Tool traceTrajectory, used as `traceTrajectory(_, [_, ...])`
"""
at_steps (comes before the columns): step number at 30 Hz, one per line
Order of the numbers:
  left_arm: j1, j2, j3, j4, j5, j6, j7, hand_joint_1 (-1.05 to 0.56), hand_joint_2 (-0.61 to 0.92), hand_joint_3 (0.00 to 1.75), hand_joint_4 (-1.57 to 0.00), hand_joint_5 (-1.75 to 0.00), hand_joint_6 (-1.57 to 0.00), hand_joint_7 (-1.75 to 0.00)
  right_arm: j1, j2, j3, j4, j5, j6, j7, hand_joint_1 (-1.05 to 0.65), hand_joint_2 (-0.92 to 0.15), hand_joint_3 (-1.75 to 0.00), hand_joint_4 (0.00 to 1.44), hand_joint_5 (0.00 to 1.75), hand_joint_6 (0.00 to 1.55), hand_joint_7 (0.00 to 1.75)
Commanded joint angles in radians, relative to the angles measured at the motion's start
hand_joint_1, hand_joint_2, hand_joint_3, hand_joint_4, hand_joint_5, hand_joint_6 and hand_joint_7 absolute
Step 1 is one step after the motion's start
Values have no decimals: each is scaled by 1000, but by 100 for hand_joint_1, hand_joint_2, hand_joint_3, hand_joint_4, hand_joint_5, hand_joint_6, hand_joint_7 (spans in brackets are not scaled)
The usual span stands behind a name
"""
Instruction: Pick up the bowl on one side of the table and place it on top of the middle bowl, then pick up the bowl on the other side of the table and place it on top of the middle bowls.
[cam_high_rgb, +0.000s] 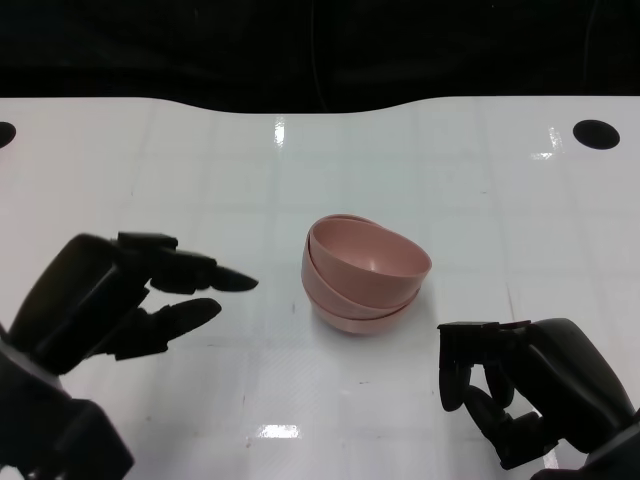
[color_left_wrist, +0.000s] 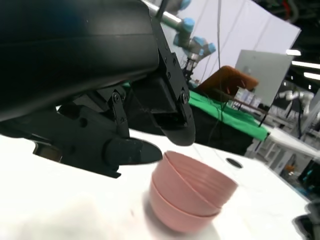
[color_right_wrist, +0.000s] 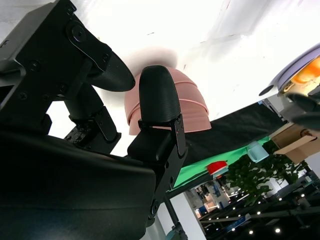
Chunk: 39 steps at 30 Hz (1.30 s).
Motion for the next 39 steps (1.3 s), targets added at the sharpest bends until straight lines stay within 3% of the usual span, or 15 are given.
traceTrajectory(1, [48, -20, 13, -22, -87, 31, -54, -3, 64, 89, -83, -109, -113, -15, -6, -19, -19, 7, 18, -9, 6, -12, -17, -155, 95, 175, 83, 153])
traceTrajectory(3, [76, -29, 21, -51, -108, 55, -75, -2, 63, 93, -82, -113, -114, -18, -7, -20, -19, 9, 23, -11, 7, -12, -17, -155, 95, 175, 83, 152])
traceTrajectory(4, [100, -30, 25, -79, -118, 81, -89, -3, 59, 104, -82, -124, -109, -40, -7, -19, -19, 11, 27, -14, 8, -12, -17, -156, 95, 175, 83, 152])
traceTrajectory(5, [125, -29, 28, -113, -124, 111, -102, -5, 58, 107, -80, -131, -97, -69, -7, -21, -19, 11, 28, -15, 10, -12, -17, -156, 95, 175, 83, 152])
traceTrajectory(7, [165, -31, 34, -170, -122, 158, -118, -8, 56, 111, -78, -146, -81, -109, -6, -22, -21, 11, 32, -15, 13, -12, -17, -157, 95, 175, 83, 152])
traceTrajectory(10, [208, -40, 34, -239, -137, 227, -149, -9, 50, 122, -79, -163, -77, -132, -5, -25, -24, 14, 34, -20, 17, -12, -17, -157, 95, 175, 83, 152])
traceTrajectory(14, [252, -73, 35, -314, -186, 356, -180, -9, 48, 125, -85, -173, -77, -152, -1, -28, -27, 19, 33, -26, 17, -12, -17, -157, 95, 175, 83, 151])
traceTrajectory(17, [282, -96, 32, -387, -215, 493, -201, -12, 52, 119, -89, -174, -76, -161, 5, -31, -32, 17, 38, -29, 19, -12, -16, -157, 95, 175, 83, 151])
traceTrajectory(25, [289, -126, 39, -444, -275, 681, -253, -10, 44, 134, -91, -175, -77, -163, 12, -42, -42, 21, 49, -37, 29, -13, -17, -156, 94, 175, 83, 148])
traceTrajectory(39, [284, -147, 45, -429, -258, 684, -270, -13, 42, 136, -89, -175, -76, -162, 32, -40, -48, 24, 45, -32, 25, -12, -17, -156, 94, 175, 84, 150])
